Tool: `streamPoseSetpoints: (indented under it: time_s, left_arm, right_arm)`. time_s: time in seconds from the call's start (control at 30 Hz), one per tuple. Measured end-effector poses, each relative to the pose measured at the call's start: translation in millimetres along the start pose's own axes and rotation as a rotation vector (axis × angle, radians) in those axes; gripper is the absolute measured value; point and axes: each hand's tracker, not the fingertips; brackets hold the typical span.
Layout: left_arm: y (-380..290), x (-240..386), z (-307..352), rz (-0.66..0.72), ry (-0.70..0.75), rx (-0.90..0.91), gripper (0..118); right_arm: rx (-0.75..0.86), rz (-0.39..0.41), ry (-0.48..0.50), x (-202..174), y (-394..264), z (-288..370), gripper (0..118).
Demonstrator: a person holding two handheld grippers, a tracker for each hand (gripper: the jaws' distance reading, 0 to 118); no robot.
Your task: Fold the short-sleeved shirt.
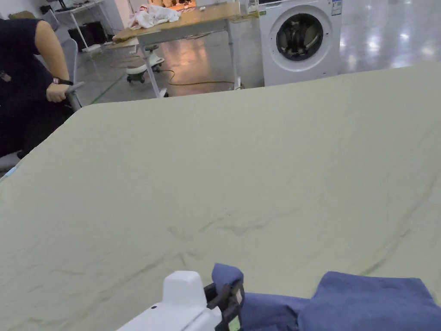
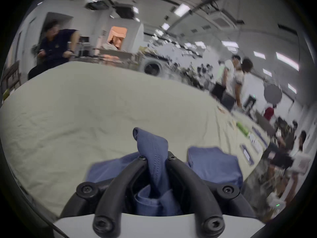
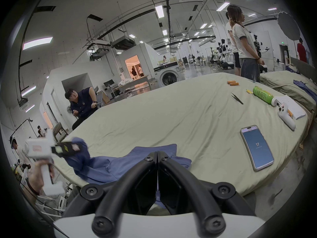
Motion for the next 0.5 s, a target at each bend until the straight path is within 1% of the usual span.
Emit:
streamPoseSetpoints:
  time_s: [0.03, 0.07, 0.1, 0.13, 0.17, 0.2, 0.23, 0.27, 0.33, 0.37, 0.4, 0.47, 0.5]
  left_arm:
    - [-7.3, 7.2, -13.8, -0.044, 0.008, -0.019, 10]
    - [-13.7, 12.1, -26.3, -0.057, 0.023, -0.044, 14]
    - [-17.0, 14.9, -33.9, -0.038, 0.038, -0.067, 22]
    - [-19.8, 20.4, -37.7, -0.016, 0.035, -0.083, 32]
    - [-22.6, 17.7, -37.4, 0.014, -0.016, -0.072, 42]
    - [-22.1, 14.2, -35.8, 0.039, -0.069, -0.067, 56]
    - [-19.9, 10.8, -31.1, 0.065, -0.096, -0.05, 72]
    - [-14.9, 10.7, -21.8, 0.074, -0.097, -0.001, 77]
    - [-11.7, -1.0, -8.2, 0.099, -0.116, 0.072, 74]
    - [-12.4, -8.9, -2.2, 0.153, -0.138, 0.094, 66]
    - [-11.3, -10.6, 3.9, 0.214, -0.152, 0.117, 51]
    - [-19.1, -22.2, 3.2, 0.291, -0.182, 0.115, 37]
    - [-23.5, -23.2, -3.3, 0.29, -0.17, 0.095, 22]
  right_arm:
    - [0.013, -0.015, -0.01, 0.6, -1.2, 2.5, 0]
    - [0.022, -0.027, -0.018, -0.5, -2.0, 4.6, 0]
    - [0.027, -0.03, -0.021, 0.2, -2.9, 6.4, 0]
    - [0.03, -0.033, -0.027, 1.2, -3.9, 8.1, 0]
    - [0.03, -0.038, -0.034, 2.9, -4.5, 9.3, 0]
    - [0.025, -0.045, -0.033, 5.6, -4.7, 9.8, 0]
    - [0.017, -0.05, -0.028, 8.3, -5.7, 9.1, 0]
    - [0.01, -0.052, -0.029, 10.0, -7.1, 8.1, 0]
    - [0.0, -0.052, -0.022, 11.0, -10.2, 5.7, 0]
    - [-0.002, -0.052, 0.001, 11.4, -12.2, 5.1, 0]
    - [-0.003, -0.055, 0.003, 10.8, -13.7, 4.7, 0]
    - [-0.009, -0.063, 0.01, 9.0, -16.5, 2.9, 0]
    - [-0.015, -0.066, 0.016, 8.7, -17.5, 1.9, 0]
